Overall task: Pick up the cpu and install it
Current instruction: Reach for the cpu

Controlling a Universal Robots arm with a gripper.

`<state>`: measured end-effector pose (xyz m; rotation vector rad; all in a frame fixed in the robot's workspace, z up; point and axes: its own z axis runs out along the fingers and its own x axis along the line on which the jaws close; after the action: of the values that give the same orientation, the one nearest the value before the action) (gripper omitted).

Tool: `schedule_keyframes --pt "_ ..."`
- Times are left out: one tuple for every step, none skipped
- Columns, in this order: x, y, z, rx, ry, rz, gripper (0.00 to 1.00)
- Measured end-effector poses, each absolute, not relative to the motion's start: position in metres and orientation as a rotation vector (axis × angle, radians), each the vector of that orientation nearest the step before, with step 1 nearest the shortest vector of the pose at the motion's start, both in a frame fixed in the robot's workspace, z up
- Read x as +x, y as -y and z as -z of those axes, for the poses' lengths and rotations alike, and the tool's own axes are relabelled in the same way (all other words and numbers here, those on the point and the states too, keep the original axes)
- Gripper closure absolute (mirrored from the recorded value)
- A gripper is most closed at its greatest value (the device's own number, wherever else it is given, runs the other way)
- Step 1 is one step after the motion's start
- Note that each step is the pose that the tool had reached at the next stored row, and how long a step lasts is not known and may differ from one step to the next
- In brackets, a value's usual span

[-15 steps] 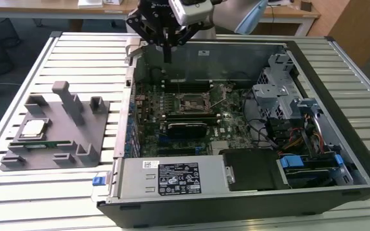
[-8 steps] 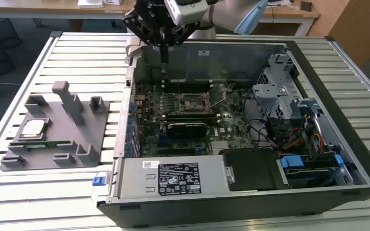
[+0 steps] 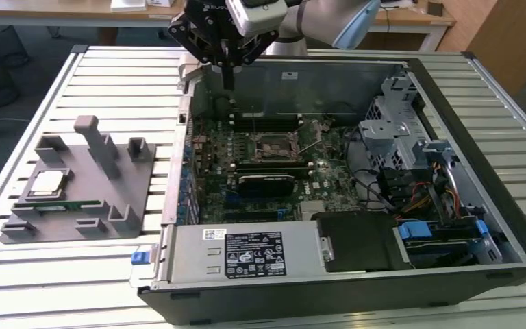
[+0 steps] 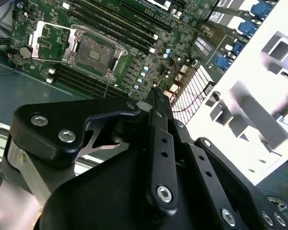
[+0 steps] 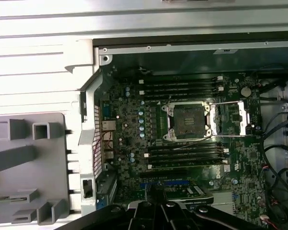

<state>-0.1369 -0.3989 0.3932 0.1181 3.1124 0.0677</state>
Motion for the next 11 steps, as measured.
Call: schedule_keyframes --pt "-0.1376 0.3989 -0.3932 0.118 -3.112 -0.068 0.89" --pt "-0.1384 0.3989 -0.3932 0.118 -3.113 -0.068 0.89" --pt "-0.1390 0.3989 -0.3932 0.118 -3.112 -0.068 0.89" --pt "-0.1397 0.3989 -0.3932 0.118 -3.112 -0.068 0.89" --pt "-0.1403 0.3989 -0.3932 0.118 -3.112 -0.068 0.89" --pt "-0.1410 0.3989 -0.3931 0.118 -3.112 -0.068 0.89" --pt "-0.1416 0.3989 -0.3931 0.118 -3.112 -0.068 0.89" --pt "-0.1421 0.3989 -0.3931 0.118 -3.112 -0.068 0.89" --pt "-0.1427 0.3989 -0.3931 0.118 -3.112 -0.068 0.89" --pt "-0.1432 0.3989 -0.3931 0.118 -3.113 -0.068 0.89" --pt "-0.1438 0.3989 -0.3931 0.118 -3.112 -0.068 0.89"
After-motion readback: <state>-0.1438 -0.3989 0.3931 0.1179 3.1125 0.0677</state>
